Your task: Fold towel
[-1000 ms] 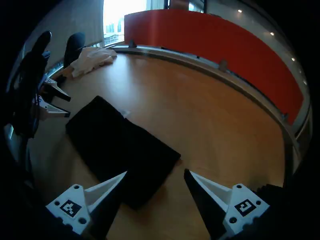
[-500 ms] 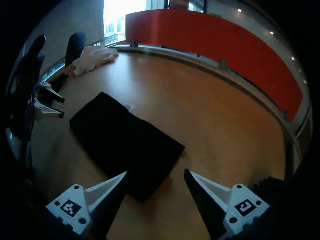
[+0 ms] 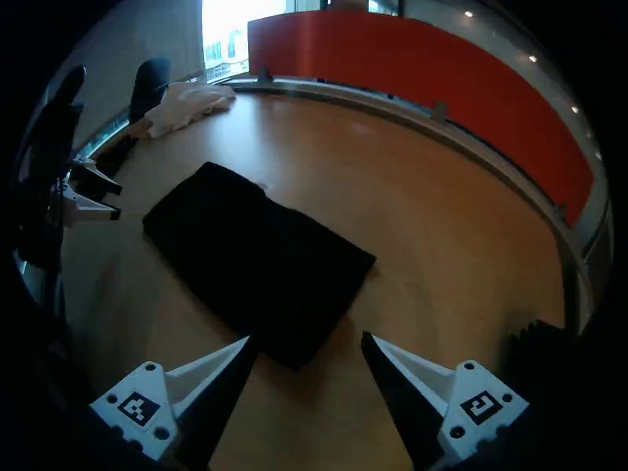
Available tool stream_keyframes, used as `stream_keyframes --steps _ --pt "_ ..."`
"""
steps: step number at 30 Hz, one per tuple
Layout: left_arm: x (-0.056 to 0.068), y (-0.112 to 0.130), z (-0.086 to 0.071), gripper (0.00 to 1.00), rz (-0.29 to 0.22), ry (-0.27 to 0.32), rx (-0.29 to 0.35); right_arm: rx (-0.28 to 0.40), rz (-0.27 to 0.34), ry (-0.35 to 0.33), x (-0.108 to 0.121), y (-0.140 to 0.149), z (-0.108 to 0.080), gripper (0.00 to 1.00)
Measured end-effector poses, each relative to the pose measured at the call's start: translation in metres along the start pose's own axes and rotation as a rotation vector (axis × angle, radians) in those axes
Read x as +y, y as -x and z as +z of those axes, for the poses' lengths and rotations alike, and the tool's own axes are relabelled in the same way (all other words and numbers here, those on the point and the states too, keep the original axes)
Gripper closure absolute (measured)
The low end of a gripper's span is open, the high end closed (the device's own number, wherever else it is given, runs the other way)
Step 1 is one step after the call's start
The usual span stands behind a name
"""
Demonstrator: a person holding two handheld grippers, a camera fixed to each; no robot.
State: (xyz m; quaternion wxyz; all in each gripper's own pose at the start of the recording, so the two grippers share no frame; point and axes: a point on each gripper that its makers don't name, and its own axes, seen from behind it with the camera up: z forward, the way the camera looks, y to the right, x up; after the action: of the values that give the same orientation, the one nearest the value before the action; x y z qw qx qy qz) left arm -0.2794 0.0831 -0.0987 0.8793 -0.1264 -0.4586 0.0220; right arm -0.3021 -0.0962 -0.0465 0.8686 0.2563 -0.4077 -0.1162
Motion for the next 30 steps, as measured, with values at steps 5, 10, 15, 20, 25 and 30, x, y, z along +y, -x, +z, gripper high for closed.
stream_keyframes --steps 5,10,15,20,25,30 --pt "0.000 0.006 -0.002 0.00 -0.011 -0.004 -0.005 -0.004 0.004 -0.004 -0.003 0.006 -0.002 0.00" --pt "-0.001 0.011 -0.004 0.00 -0.022 -0.011 -0.010 -0.008 0.003 -0.012 -0.004 0.010 -0.002 0.00" --pt "-0.005 0.014 -0.007 0.00 -0.036 -0.023 -0.011 -0.015 -0.011 -0.028 -0.005 0.012 -0.002 0.01" --pt "-0.011 0.019 -0.014 0.00 -0.055 -0.039 -0.010 -0.028 -0.045 -0.059 -0.008 0.014 -0.003 0.11" --pt "-0.018 0.027 -0.023 0.00 -0.082 -0.058 -0.010 -0.056 -0.087 -0.094 -0.010 0.019 -0.003 0.27" --pt "-0.025 0.038 -0.032 0.00 -0.114 -0.073 -0.011 -0.080 -0.122 -0.114 -0.010 0.022 -0.003 0.35"
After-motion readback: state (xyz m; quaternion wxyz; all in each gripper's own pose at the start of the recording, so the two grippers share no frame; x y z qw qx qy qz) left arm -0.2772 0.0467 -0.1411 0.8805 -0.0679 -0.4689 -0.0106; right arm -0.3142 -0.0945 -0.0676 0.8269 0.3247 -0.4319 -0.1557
